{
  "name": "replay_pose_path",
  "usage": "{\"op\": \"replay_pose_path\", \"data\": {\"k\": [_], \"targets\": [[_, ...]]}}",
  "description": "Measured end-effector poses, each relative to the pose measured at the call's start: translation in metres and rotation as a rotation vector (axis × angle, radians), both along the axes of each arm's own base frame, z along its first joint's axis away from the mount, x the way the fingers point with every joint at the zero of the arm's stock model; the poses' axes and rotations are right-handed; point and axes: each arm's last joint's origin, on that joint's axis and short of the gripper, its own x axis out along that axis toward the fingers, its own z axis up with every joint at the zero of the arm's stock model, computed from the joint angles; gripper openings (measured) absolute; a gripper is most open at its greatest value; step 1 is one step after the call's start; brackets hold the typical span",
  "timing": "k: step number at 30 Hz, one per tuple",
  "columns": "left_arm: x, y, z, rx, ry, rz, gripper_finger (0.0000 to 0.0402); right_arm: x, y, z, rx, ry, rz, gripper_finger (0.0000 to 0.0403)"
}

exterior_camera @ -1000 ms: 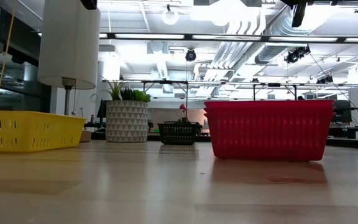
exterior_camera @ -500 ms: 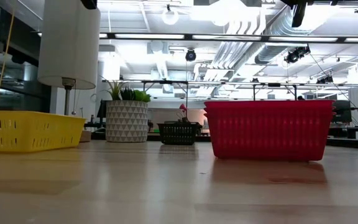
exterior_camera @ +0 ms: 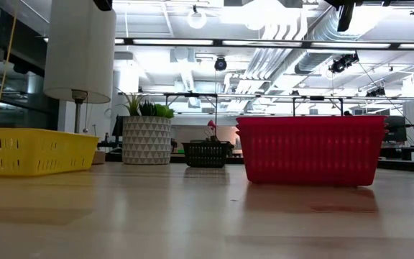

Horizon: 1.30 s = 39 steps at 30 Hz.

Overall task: Stack baskets by color
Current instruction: Stack the left yellow bin on top of the top yellow bin on the table

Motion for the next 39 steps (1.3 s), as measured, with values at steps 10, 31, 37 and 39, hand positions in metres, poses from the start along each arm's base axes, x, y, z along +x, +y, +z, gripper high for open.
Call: {"op": "replay_pose_path", "data": {"k": [10,31,37,39], "targets": [[0.005,0.003,-0.006,-0.104,0.040,0.089,0.0042,0.000,0.000,-0.001,0.004,0.009,0.001,0.0000],[0.011,-0.010,-0.103,-0.651,0.911,0.419,0.0216,0.001,0.000,-0.005,0.004,0.049,0.001,0.0000],[0.023,-0.011,-0.123,-0.715,0.984,0.517,0.0214,0.001,0.000,-0.005,0.006,0.049,-0.005,0.0000],[0.026,-0.011,-0.128,-0.741,0.997,0.551,0.0214,0.001,0.000,-0.005,0.006,0.049,-0.005,0.0000]]}}
